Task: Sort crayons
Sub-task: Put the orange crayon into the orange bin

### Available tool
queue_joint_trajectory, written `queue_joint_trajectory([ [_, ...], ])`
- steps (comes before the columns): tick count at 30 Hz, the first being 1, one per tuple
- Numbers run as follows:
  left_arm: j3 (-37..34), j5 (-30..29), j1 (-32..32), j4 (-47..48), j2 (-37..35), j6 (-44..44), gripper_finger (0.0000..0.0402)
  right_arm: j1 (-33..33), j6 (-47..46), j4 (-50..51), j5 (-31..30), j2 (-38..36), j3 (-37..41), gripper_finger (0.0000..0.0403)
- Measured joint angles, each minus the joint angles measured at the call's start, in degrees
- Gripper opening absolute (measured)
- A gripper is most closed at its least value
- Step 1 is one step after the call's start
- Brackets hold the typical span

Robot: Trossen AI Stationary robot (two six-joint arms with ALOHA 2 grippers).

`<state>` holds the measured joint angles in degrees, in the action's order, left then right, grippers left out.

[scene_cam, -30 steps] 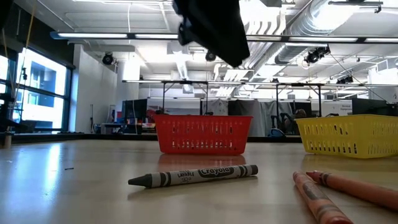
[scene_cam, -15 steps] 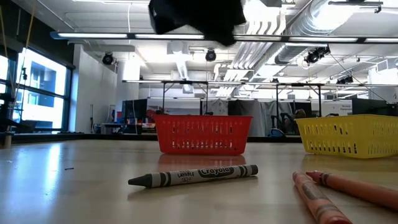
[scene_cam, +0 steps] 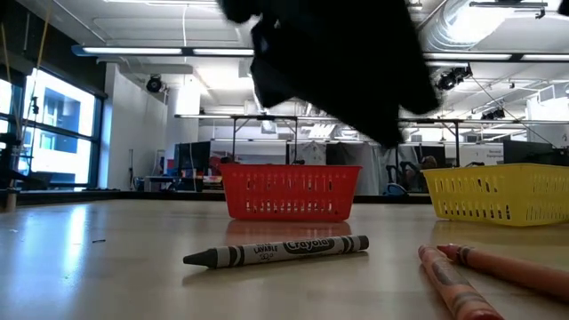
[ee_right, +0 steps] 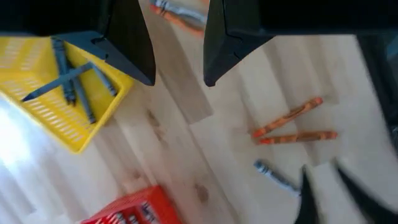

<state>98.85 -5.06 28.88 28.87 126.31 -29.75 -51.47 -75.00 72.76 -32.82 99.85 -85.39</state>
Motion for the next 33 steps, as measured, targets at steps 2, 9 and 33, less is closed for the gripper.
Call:
queue_joint_trajectory([
  [2, -0.13, 0.03, 0.29, 1.18, 0.16, 0.68, 0.0122, -0.06, 0.02, -0.77, 1.58, 0.0, -0.02, 0.0128],
  [9, -0.02, -0.46, 0.85, 0.01, 0.71, -5.56, 0.014, -0.57, -4.06, -1.61, 2.83, 0.0, -0.01, 0.0128],
  [33, -0.02, -9.87, 6.44, 14.62, -1.13, -15.83, 0.0131, 3.86, -16.68, -26.91, 0.05, 18.58, -0.02, 0.0128],
])
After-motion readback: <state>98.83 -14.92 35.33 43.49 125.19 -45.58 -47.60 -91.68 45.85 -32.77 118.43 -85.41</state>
